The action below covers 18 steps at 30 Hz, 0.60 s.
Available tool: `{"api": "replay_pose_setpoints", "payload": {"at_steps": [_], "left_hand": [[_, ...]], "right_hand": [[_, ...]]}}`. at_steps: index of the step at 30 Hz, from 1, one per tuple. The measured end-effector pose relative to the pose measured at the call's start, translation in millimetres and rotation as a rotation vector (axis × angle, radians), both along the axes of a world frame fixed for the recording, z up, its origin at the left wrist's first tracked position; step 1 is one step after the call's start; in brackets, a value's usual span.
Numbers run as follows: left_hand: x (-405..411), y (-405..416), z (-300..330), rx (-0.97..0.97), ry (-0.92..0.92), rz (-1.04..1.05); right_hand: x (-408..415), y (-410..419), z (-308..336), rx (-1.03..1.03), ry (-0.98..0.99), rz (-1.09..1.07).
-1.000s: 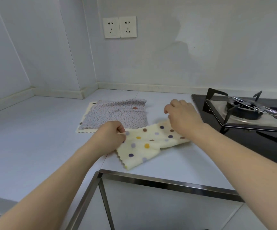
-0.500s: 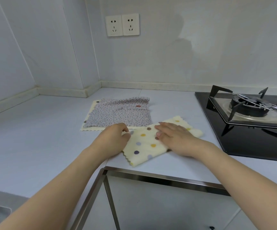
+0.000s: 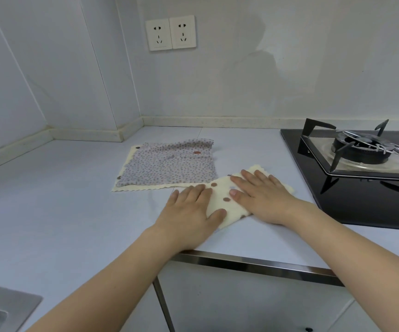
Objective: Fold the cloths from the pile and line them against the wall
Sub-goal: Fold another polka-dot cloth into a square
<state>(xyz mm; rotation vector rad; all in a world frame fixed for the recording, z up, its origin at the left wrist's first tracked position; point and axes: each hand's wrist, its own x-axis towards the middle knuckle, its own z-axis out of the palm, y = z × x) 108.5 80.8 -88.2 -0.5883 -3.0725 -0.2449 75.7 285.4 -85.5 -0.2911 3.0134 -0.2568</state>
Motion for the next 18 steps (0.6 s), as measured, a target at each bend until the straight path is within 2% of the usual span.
{"api": "replay_pose_setpoints", "payload": {"at_steps": [2, 5, 8, 10, 12, 14, 16, 18], "left_hand": [[-2.5, -9.5, 5.8, -0.071, -0.086, 0.035], [-8.1, -23.6, 21.3, -0.161, -0.122, 0.088], [-14.2, -37.5, 34.0, -0.159, -0.129, 0.089], [-19.6, -46.1, 39.9, -0.101, -0.161, 0.063], [-23.6, -53.3, 41.5, -0.021, -0.197, 0.072], [-26.1, -58.8, 39.3, 0.103, -0.222, 0.112], [-26.7, -62.5, 35.4, 0.225, -0.227, 0.134], [-25.8, -64.5, 33.3, 0.307, -0.193, 0.115]], "right_hand": [[-2.6, 1.1, -0.8, 0.01, -0.002, -0.006], [-8.6, 6.9, 0.8, 0.029, -0.006, 0.02], [-16.3, 16.5, 5.7, 0.032, -0.039, 0.064], [-15.5, 17.4, 6.1, 0.04, -0.007, 0.063], [0.9, 6.6, 7.3, 0.016, 0.188, 0.099], [30.5, -16.4, 10.7, -0.095, 0.398, 0.24], [63.8, -46.6, 14.4, -0.156, 0.395, 0.359], [86.6, -70.9, 8.8, -0.102, 0.358, 0.387]]}}
